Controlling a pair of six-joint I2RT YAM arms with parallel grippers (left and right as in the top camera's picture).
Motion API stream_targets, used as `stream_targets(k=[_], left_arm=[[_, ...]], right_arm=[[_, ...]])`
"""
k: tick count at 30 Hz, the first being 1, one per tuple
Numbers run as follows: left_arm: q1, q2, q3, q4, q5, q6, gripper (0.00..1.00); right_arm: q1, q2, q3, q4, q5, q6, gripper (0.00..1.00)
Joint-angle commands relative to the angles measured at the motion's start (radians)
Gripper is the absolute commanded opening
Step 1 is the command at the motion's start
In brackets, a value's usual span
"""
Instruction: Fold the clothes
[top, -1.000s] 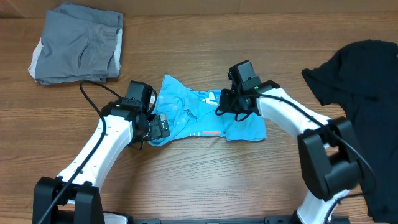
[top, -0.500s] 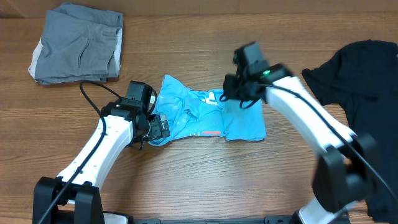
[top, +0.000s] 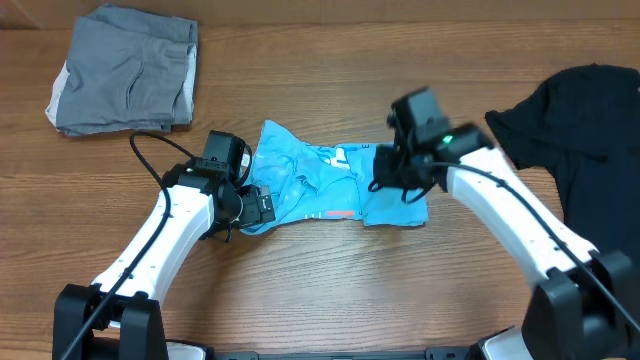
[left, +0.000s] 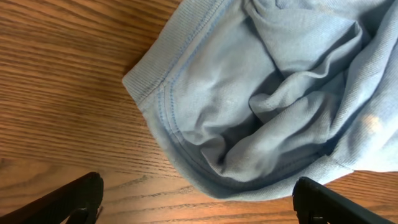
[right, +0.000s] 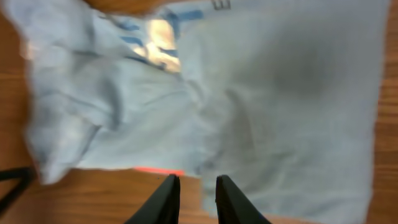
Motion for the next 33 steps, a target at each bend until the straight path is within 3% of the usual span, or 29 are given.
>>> stream_targets(k=[1,9,13,16,19,21,22,23,25,33], left_arm=[[-0.002,-0.019,-0.004,-0.003,0.019,0.016,1.00],[-0.002,-0.019,-0.004,0.008,0.019,0.015,1.00],[-0.002,-0.019,-0.004,0.008,0.019,0.015,1.00],[-0.002,-0.019,-0.004,0.008,0.019,0.023,1.00],[-0.002,-0.019,-0.004,0.006,0.019,0.058,1.00],[-0.002,-0.019,-0.004,0.006,0.019,0.074,1.00],[-0.002,-0.019,-0.004,0.007,0.019,0.079,1.00],[-0.002,-0.019,-0.004,0.008,0.019,0.080,1.00],[-0.002,-0.019,-0.004,0.012,0.020,0.083,1.00],[0.080,-0.019,-0.003,0.058,0.112,0.155,1.00]], right_arm=[[-0.002,-0.006,-0.117,0.082,-0.010,0.042,0.23],[-0.002,0.004,-0.321,0.316,-0.124,0.067,0.19],[-0.002,0.027,-0.335,0.334,-0.126,0.066,0.08],[-0.004,0.018,-0.321,0.331,-0.127,0.093,0.12],[-0.004,-0.020,-0.269,0.301,-0.129,0.095,0.20],[-0.004,-0.068,-0.203,0.241,-0.097,0.095,0.30],[-0.004,-0.088,-0.174,0.212,-0.082,0.095,0.47],[-0.004,-0.113,-0.135,0.171,-0.067,0.095,0.72],[-0.004,-0.155,-0.058,0.099,-0.061,0.096,1.00],[-0.002,-0.280,0.070,-0.085,-0.058,0.096,1.00]])
